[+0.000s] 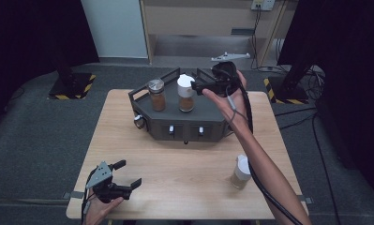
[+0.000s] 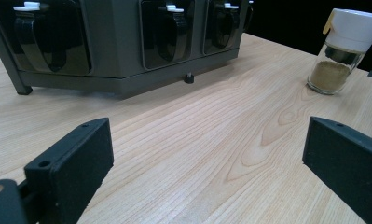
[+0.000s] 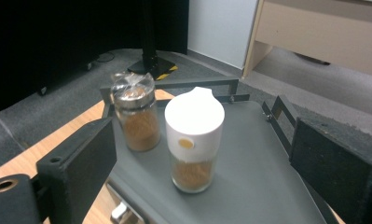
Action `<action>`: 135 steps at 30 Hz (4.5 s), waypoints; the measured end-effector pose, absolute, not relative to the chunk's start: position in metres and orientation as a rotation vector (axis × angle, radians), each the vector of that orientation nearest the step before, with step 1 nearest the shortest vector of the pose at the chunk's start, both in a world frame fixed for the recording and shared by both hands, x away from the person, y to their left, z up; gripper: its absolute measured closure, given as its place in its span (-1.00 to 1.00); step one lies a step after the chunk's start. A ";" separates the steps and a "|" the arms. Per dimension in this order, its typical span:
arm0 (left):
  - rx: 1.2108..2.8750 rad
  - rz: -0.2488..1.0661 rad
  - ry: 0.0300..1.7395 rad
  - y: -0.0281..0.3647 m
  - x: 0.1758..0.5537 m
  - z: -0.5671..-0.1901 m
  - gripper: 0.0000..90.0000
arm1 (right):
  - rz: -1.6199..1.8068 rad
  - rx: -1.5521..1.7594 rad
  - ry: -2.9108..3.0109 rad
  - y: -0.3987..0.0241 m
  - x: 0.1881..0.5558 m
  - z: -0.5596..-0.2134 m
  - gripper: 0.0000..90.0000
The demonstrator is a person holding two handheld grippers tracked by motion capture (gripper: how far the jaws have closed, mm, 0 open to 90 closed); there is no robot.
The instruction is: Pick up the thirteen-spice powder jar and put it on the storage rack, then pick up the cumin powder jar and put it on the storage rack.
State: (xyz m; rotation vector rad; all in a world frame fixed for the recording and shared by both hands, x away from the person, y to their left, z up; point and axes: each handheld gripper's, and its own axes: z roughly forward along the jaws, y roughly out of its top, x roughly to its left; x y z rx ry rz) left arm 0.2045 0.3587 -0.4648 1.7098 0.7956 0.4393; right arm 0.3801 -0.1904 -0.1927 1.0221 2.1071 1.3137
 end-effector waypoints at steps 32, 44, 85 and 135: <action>1.726 0.438 0.781 0.357 0.205 -0.463 -0.98 | 1.404 0.872 2.048 -0.295 0.260 -0.244 -0.89; 1.718 0.439 0.795 0.358 0.202 -0.464 -0.99 | 1.396 0.903 1.983 -0.325 0.217 -0.286 -0.90; 1.710 0.445 0.809 0.364 0.188 -0.464 -0.99 | 1.409 1.032 1.913 -0.375 0.141 -0.411 -0.94; 1.728 0.444 0.767 0.362 0.189 -0.462 -0.99 | 1.408 1.043 1.921 -0.381 0.141 -0.421 -0.95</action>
